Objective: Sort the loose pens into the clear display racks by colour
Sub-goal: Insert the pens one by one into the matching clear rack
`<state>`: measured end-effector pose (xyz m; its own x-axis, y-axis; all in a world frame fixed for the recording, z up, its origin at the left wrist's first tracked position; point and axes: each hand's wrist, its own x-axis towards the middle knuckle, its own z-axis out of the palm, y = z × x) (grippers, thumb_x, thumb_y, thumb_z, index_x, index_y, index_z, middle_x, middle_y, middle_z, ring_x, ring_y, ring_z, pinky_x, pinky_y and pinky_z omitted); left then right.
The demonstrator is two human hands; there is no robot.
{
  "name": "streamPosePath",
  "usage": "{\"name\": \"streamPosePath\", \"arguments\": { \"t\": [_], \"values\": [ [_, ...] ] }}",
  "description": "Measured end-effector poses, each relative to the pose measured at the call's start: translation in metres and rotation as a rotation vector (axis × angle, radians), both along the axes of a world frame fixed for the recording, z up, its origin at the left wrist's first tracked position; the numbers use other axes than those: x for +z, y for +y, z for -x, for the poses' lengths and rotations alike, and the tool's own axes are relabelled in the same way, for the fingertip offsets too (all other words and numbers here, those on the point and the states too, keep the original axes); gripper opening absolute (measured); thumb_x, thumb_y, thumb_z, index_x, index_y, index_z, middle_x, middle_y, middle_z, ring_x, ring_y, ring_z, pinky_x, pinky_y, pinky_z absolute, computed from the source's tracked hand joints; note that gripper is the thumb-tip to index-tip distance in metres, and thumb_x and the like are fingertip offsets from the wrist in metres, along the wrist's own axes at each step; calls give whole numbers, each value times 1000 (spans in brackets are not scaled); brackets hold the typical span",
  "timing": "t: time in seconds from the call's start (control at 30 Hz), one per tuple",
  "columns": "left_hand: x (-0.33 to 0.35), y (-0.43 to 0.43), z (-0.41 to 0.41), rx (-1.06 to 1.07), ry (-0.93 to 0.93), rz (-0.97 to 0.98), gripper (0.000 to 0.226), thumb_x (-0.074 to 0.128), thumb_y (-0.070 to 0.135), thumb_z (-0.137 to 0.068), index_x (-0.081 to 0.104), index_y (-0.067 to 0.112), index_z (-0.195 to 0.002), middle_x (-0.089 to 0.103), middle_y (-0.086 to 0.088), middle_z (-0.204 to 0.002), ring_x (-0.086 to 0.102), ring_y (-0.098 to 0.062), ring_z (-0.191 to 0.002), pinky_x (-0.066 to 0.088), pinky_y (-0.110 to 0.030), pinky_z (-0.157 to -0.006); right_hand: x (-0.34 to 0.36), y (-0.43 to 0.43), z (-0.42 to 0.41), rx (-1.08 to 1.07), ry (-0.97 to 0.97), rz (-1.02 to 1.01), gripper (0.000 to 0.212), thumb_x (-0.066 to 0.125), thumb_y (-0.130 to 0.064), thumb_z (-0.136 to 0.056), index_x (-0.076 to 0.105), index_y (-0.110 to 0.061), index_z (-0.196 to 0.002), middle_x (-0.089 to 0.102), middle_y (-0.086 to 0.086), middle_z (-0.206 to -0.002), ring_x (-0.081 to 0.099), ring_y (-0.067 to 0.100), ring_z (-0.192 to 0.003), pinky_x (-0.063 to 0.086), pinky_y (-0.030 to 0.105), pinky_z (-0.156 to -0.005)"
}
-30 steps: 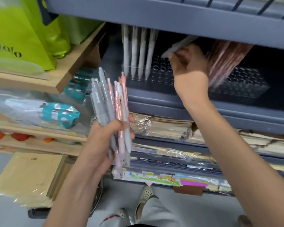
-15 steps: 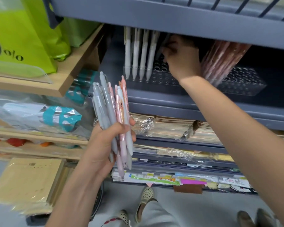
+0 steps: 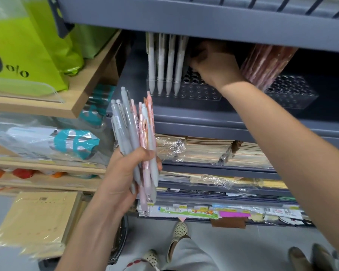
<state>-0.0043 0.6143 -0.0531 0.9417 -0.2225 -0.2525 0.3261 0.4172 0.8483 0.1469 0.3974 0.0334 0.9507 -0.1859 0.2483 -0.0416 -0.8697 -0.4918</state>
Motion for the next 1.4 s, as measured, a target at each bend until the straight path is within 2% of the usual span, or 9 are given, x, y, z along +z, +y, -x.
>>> {"name": "streamPosePath", "arguments": {
  "t": [0.07, 0.13, 0.2, 0.3, 0.53, 0.9, 1.07, 1.23, 1.4],
  "values": [
    [1, 0, 1, -20, -21, 13, 43, 68, 9, -60, 62, 1, -102, 59, -8, -63, 58, -20, -54, 49, -24, -48, 3, 1, 16, -40, -135, -132, 24, 55, -24, -92, 65, -19, -113, 71, 7, -111, 64, 22, -98, 50, 32, -89],
    [2, -2, 1, -36, -31, 29, 46, 72, 11, -54, 65, 1, -98, 58, -8, -64, 58, -20, -54, 49, -24, -48, 1, 8, 44, -15, -198, -415, 13, 57, -17, -89, 68, -23, -87, 75, 3, -84, 64, 15, -68, 55, 32, -67],
    [0, -5, 1, -35, -20, 44, 41, 68, 5, -57, 65, -1, -98, 59, -9, -65, 58, -20, -53, 49, -25, -47, -5, 18, 80, 121, -35, -635, 15, 62, -17, -89, 68, -20, -76, 72, 1, -66, 57, 9, -48, 48, 25, -46],
    [0, -13, 4, -47, -21, 47, 37, 60, 2, -63, 62, -5, -100, 64, -12, -70, 59, -20, -51, 50, -25, -48, -16, 28, 119, 267, 235, -665, 11, 65, -16, -89, 74, -12, -84, 73, 1, -72, 57, 10, -52, 48, 25, -46],
    [-7, -37, 8, -64, 21, -19, 26, 63, 3, -63, 63, 0, -88, 64, -12, -66, 59, -21, -48, 49, -27, -45, -28, 20, 158, 193, 241, -952, 18, 57, -1, -90, 72, -6, -98, 70, 8, -77, 61, 15, -57, 50, 26, -50],
    [1, -76, 16, -119, 55, -19, 26, 72, 0, -60, 74, 12, -83, 70, -8, -75, 60, -19, -54, 51, -26, -47, -23, -52, 182, -2, -257, -1071, 15, 51, -16, -101, 59, -5, -108, 70, 17, -87, 64, 20, -70, 55, 26, -62],
    [8, -100, 20, -84, 56, -34, 17, 67, 11, -65, 78, 24, -65, 66, -7, -65, 61, -19, -53, 51, -24, -47, -19, -106, 177, -137, -421, -963, 7, 50, -11, -100, 56, -10, -101, 71, 0, -79, 71, 21, -79, 58, 28, -74],
    [7, -120, 28, -13, 76, -43, 16, 69, 12, -64, 70, 12, -80, 67, -8, -66, 62, -19, -53, 51, -23, -47, -13, -142, 157, -164, -504, -840, 17, 48, -8, -89, 57, -20, -99, 68, -4, -80, 72, 18, -78, 58, 29, -69],
    [7, -127, 35, 39, 82, -55, 25, 71, 13, -64, 66, 10, -88, 68, -8, -69, 63, -20, -56, 52, -25, -47, -13, -155, 134, -153, -497, -642, 26, 47, -11, -80, 57, -32, -92, 70, -6, -83, 71, 22, -83, 59, 46, -78]
  ]
}}
